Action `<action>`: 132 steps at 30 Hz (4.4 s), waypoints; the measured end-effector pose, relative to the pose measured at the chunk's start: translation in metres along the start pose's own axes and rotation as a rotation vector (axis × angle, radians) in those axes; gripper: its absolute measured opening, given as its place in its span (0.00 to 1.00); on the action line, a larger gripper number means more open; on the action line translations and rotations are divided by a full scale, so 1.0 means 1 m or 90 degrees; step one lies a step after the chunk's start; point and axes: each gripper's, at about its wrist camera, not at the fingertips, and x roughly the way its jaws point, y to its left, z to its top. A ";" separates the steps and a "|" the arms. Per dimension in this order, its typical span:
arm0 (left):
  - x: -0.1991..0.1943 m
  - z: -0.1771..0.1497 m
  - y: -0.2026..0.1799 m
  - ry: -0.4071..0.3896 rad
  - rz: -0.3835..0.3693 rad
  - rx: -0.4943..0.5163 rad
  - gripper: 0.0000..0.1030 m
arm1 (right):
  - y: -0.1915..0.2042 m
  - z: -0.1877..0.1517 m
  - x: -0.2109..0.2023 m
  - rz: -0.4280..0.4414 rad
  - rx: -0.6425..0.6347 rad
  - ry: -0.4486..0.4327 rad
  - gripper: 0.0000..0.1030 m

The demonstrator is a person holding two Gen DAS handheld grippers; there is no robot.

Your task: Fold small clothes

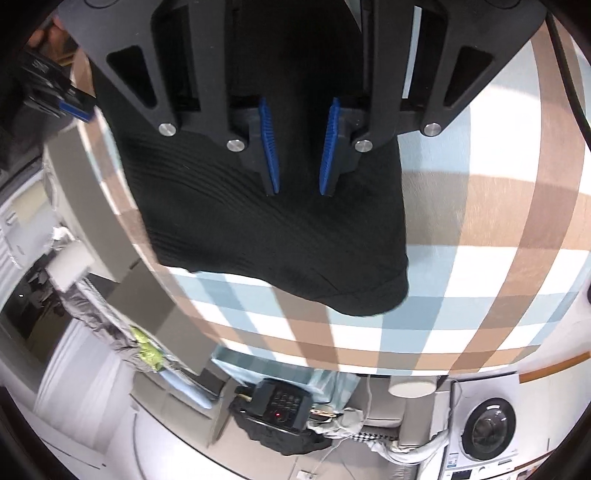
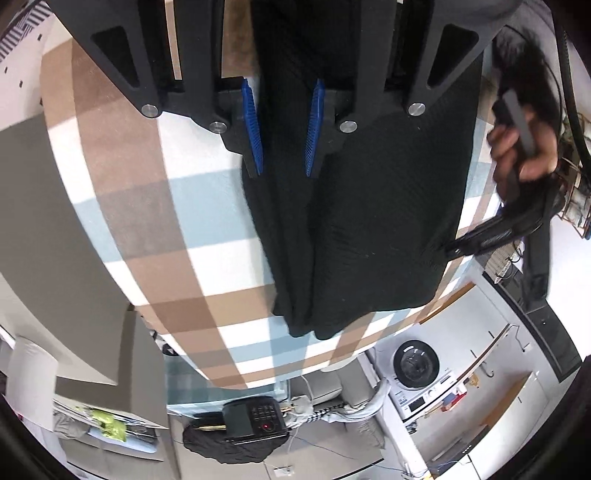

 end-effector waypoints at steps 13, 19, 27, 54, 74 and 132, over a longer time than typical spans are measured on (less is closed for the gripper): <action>0.040 0.035 0.020 0.005 0.045 0.006 0.21 | -0.011 -0.008 -0.013 -0.009 0.024 0.001 0.24; 0.019 0.024 0.019 0.008 0.038 -0.011 0.24 | -0.012 -0.016 -0.023 0.054 0.036 0.004 0.30; -0.035 -0.038 0.022 0.018 0.032 -0.047 0.43 | 0.009 -0.035 -0.006 0.142 -0.032 0.063 0.20; -0.103 -0.152 -0.016 0.076 0.034 -0.044 0.45 | -0.014 -0.043 -0.014 0.114 -0.011 0.042 0.41; -0.134 -0.129 0.003 0.020 0.045 -0.070 0.45 | 0.059 -0.055 0.015 0.133 -0.067 0.050 0.32; -0.146 -0.148 0.013 0.034 0.040 -0.043 0.53 | 0.023 -0.061 -0.005 0.202 0.030 0.034 0.40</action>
